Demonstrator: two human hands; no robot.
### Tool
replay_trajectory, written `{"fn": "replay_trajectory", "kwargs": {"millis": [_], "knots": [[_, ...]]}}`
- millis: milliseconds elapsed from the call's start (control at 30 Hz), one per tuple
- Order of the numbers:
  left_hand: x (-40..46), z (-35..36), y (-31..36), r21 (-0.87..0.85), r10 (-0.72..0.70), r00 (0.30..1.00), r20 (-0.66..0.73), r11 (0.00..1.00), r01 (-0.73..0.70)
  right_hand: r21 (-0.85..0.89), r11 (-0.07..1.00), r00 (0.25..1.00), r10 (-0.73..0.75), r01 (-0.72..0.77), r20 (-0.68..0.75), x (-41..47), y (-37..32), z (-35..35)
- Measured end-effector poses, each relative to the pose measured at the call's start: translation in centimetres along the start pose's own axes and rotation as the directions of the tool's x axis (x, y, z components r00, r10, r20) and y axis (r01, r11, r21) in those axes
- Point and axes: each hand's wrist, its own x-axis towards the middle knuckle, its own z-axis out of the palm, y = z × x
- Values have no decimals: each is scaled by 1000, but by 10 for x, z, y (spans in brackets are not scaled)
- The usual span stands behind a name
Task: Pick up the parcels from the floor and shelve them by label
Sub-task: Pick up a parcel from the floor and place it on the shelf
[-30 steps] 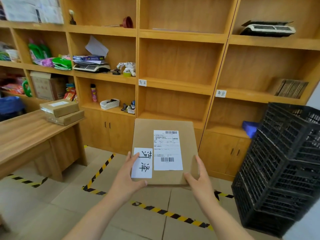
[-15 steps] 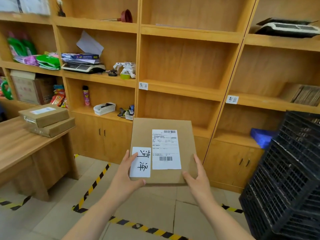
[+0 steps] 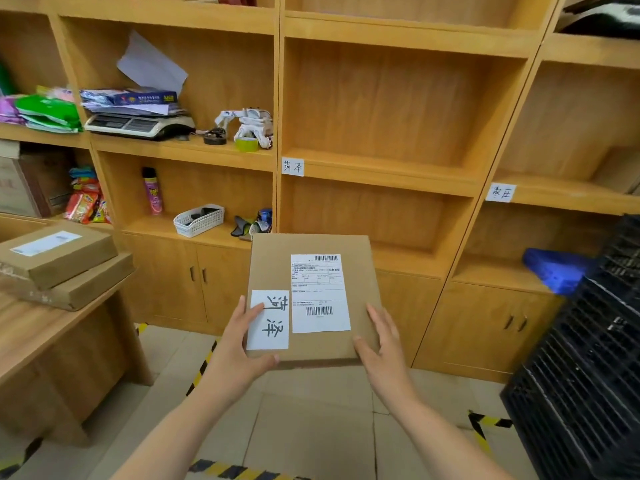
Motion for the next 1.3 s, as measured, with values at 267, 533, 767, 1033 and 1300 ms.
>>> {"fn": "replay_trajectory", "kwargs": {"millis": [267, 533, 767, 1033, 1300], "knots": [[119, 17, -27, 18, 1, 1000, -13, 1000, -1, -17, 999, 999, -33, 33, -17, 121, 29, 25], [265, 44, -21, 94, 51, 997, -52, 995, -46, 19, 998, 997, -67, 68, -39, 279, 37, 21], [362, 51, -27, 75, 82, 995, -63, 994, -77, 44, 993, 993, -109, 111, -38, 376, 42, 33], [484, 49, -50, 23, 142, 990, 13, 990, -142, 29, 993, 986, -113, 118, -123, 478, 39, 60], [620, 22, -57, -58, 234, 971, 48, 971, -231, -19, 991, 960, -135, 135, -244, 589, 12, 93]]}}
